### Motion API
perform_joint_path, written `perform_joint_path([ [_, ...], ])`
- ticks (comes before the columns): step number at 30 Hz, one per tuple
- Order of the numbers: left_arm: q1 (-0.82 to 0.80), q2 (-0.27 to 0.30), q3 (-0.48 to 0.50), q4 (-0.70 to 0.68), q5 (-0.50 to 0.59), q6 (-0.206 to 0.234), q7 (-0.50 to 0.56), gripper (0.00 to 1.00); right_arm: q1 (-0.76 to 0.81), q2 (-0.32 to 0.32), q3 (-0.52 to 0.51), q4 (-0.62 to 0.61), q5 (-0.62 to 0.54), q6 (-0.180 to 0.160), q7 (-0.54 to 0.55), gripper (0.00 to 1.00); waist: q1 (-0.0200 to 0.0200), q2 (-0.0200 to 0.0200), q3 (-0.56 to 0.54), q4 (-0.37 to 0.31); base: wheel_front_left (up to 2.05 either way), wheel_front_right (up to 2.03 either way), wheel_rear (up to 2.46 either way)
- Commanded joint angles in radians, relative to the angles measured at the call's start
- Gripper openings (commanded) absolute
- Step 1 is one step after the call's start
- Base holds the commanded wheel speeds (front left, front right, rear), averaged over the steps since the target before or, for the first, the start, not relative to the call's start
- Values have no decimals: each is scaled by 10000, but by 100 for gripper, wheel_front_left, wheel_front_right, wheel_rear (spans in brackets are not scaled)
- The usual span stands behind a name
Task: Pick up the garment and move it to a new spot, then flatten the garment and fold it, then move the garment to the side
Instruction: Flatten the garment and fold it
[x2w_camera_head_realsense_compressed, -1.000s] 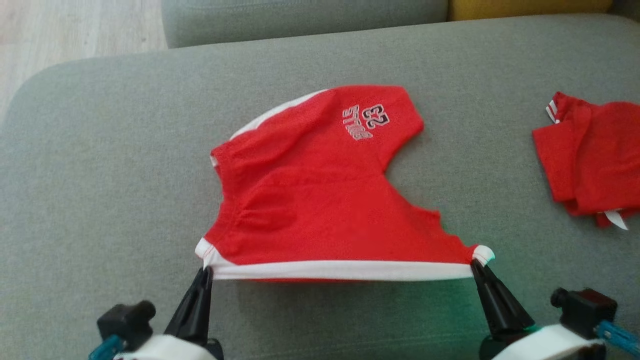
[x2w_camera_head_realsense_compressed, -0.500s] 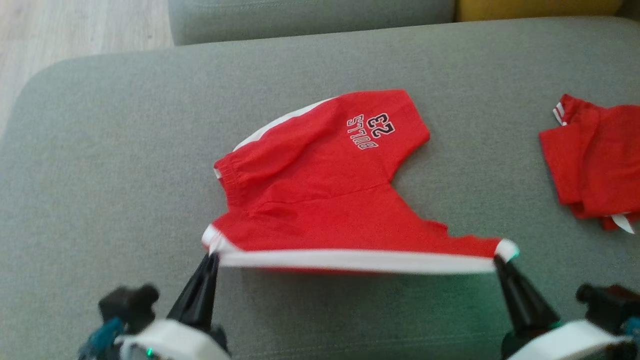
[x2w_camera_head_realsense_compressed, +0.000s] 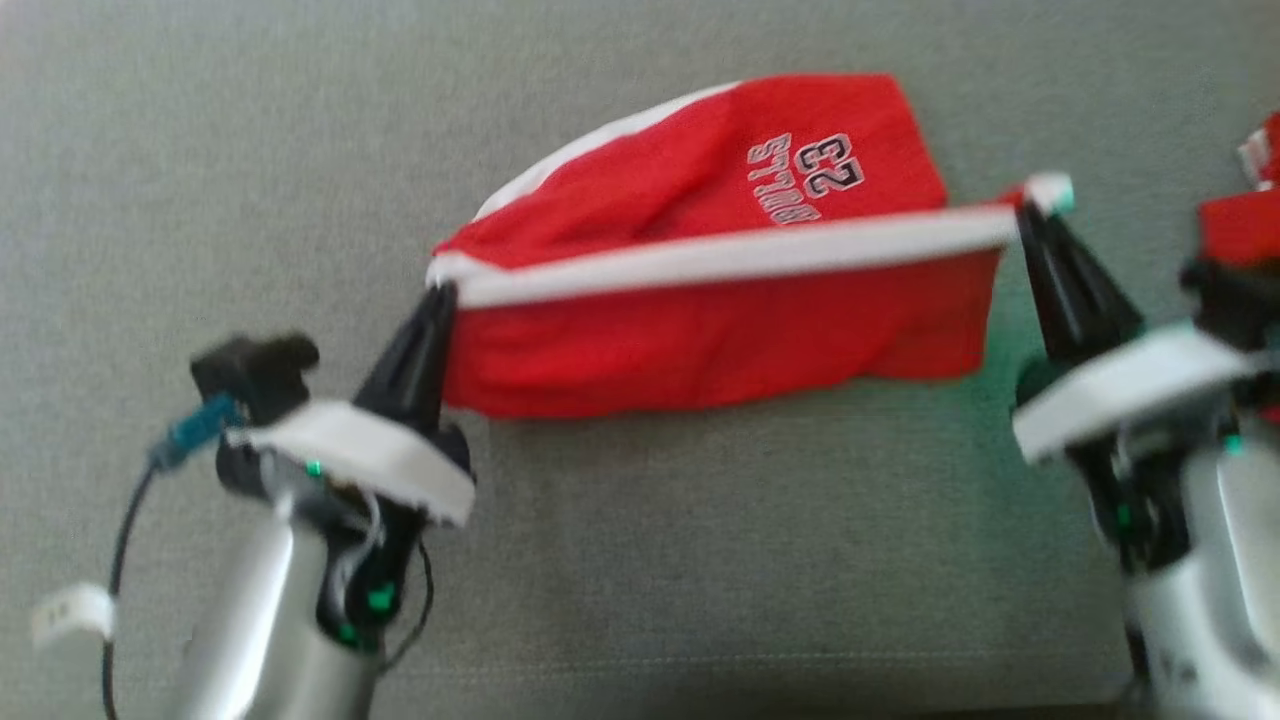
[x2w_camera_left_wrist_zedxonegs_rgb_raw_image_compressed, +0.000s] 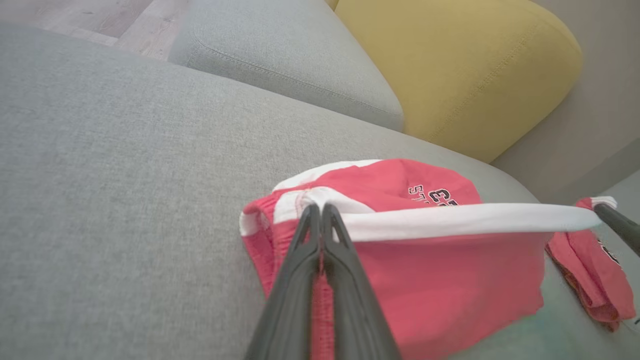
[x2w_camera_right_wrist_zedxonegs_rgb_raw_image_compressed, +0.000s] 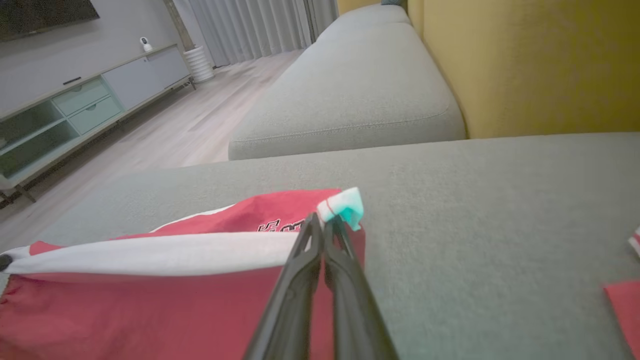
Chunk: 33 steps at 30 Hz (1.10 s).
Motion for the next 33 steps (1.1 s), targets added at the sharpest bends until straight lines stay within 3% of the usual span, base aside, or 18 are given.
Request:
perform_joint_path([
  [1,-513,107,561,-116,-106,-34,-13,0,-535,-204,215,-37,131,-11,-126,0,0,0,441,225,0,0,0],
  [11,-2653,-143,414,1763,-657,-362,-351,0,-3987,-598,1191,3273,540,-11,-635,0,0,0,1126,609,0,0,0],
  [21,-4106,-275,-184,3603,-987,-605,-874,0,-5927,-520,2121,5787,916,-11,-1577,0,0,0,1503,722,0,0,0],
  [22,-4207,-280,-244,3763,-994,-609,-927,0,-6042,-511,2214,5996,968,-11,-1702,1,0,0,1521,720,0,0,0],
  [23,-4296,-285,-309,3910,-1017,-624,-975,0,-6144,-497,2326,6182,1023,-11,-1843,24,0,0,1529,722,0,0,0],
  [24,-4360,-289,-385,4052,-1086,-658,-977,7,-6232,-501,2477,6335,1038,-11,-2015,49,0,0,1530,723,0,0,0],
  [25,-4413,-293,-464,4169,-1116,-682,-1003,33,-6302,-528,2627,6481,996,-11,-2214,89,0,0,1527,723,0,0,0],
  [26,-4449,-295,-526,4271,-1117,-691,-1072,73,-6336,-511,2749,6595,1004,-11,-2436,100,0,0,1515,722,0,0,0],
  [27,-4449,-298,-538,4352,-1186,-704,-1169,100,-6338,-460,2847,6683,1067,-11,-2640,100,0,0,1499,710,0,0,0],
  [33,-4184,-294,-614,4495,-1063,-660,-2121,100,-5977,-371,3248,6789,1105,-11,-3849,100,0,0,1358,571,0,0,0],
])
